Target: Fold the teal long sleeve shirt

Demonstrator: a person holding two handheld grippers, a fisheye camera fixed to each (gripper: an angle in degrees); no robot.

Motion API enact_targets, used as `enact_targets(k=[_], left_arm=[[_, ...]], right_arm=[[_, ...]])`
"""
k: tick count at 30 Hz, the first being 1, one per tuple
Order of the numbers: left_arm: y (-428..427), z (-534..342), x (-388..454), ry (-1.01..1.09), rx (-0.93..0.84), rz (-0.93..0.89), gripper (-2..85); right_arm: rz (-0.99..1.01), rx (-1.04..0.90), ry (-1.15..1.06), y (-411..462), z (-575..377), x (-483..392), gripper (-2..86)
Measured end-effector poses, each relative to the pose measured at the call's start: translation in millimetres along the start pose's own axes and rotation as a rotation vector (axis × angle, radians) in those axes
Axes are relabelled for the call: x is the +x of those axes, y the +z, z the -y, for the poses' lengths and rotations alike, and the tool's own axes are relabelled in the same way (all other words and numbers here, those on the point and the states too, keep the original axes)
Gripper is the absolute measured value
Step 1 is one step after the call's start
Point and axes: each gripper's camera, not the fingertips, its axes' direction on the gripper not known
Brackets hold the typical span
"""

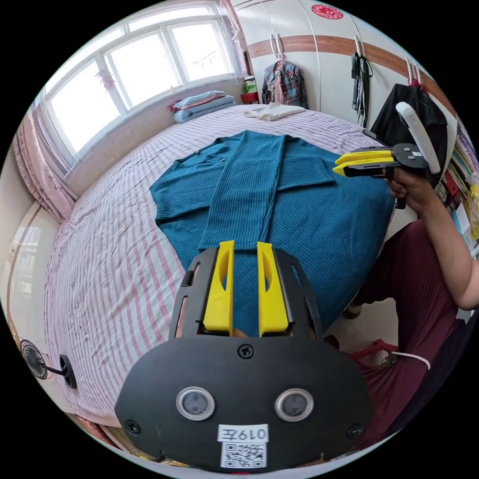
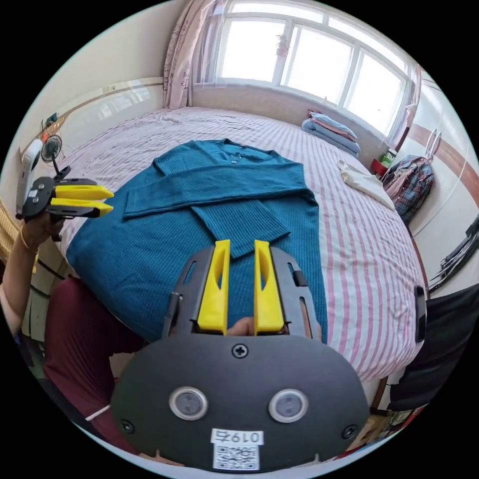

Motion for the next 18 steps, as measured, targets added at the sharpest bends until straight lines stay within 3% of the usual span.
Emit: enact_targets(k=[8,12,18], left_arm=[[23.8,-28.2,-23.1,-0.040,-0.077,0.031,1.6],[2.4,-64.0,-47.3,-0.123,-0.021,0.041,1.8],[-32.9,-166.8,-104.1,-0.379,0.010,-0.105,4.4]], right_arm=[[0.010,-0.138,0.051,42.4,-29.1,14.6,5.8],[-0.026,-0.074,0.059,29.6,-53.2,28.1,3.9],[0.045,0.011,0.118,-6.7,-107.0,75.1,5.1]])
